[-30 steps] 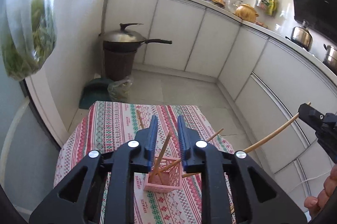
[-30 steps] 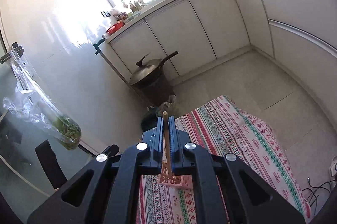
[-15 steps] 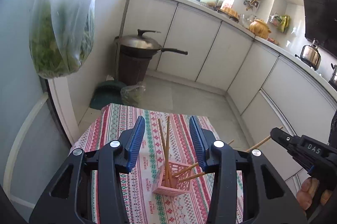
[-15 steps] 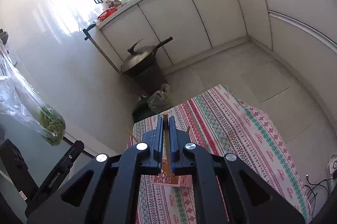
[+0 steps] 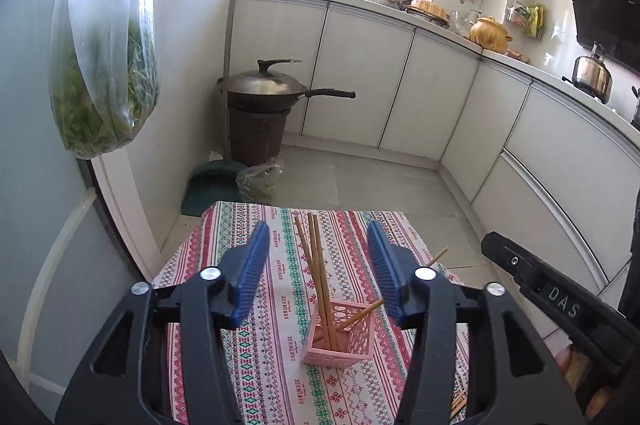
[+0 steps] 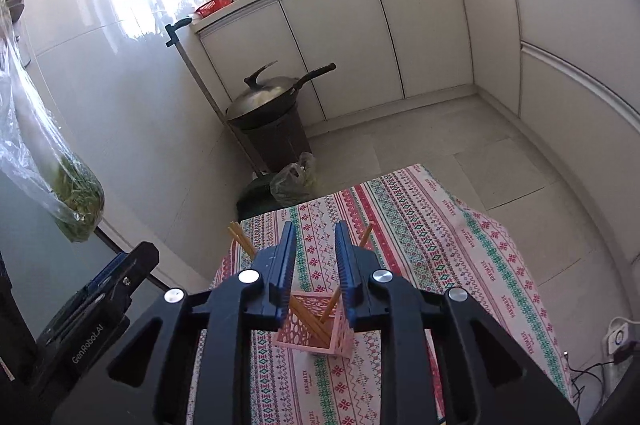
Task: Organize utensils
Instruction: 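Move both open tools back to the chopstick pile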
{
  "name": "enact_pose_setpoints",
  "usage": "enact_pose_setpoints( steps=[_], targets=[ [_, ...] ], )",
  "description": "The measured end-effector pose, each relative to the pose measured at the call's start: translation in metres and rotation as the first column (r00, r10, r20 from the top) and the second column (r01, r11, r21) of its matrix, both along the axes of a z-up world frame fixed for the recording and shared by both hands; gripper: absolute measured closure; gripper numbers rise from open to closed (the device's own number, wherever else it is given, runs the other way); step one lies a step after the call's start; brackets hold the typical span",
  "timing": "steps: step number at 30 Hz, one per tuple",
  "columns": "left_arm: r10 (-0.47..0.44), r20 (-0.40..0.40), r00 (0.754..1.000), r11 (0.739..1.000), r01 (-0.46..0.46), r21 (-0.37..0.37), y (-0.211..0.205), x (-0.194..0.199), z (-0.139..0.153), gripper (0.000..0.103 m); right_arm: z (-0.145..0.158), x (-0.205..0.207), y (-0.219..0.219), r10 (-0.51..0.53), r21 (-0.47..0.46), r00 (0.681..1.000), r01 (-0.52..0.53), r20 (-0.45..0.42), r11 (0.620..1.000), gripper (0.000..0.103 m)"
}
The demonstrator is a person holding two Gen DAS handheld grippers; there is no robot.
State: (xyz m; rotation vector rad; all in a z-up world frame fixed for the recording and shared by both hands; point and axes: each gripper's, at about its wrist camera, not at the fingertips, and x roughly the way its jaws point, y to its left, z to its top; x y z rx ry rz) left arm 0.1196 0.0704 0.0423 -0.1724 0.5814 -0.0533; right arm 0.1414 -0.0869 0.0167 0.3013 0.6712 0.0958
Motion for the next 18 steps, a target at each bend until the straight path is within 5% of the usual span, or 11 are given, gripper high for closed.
enact_pose_setpoints(
  steps=[8, 10, 18],
  targets=[
    [0.000, -0.006, 1.000, 0.997, 0.001, 0.078, -0.016, -0.011, -0.008, 0.038, 0.000, -0.023, 0.000, -0.021, -0.107, 0.999, 0.025, 0.035, 0.994, 0.063],
    [0.002, 0.002, 1.000, 0.996, -0.002, 0.090, -0.020, -0.016, -0.010, 0.033, -0.004, -0.027, -0.003, -0.040, -0.120, 0.999, 0.044, 0.033, 0.992, 0.049],
    [-0.011, 0.014, 1.000, 0.991, 0.009, 0.136, -0.036, -0.030, -0.015, 0.022, -0.011, -0.051, -0.034, -0.195, -0.167, 0.979, 0.202, 0.054, 0.965, 0.024]
  ],
)
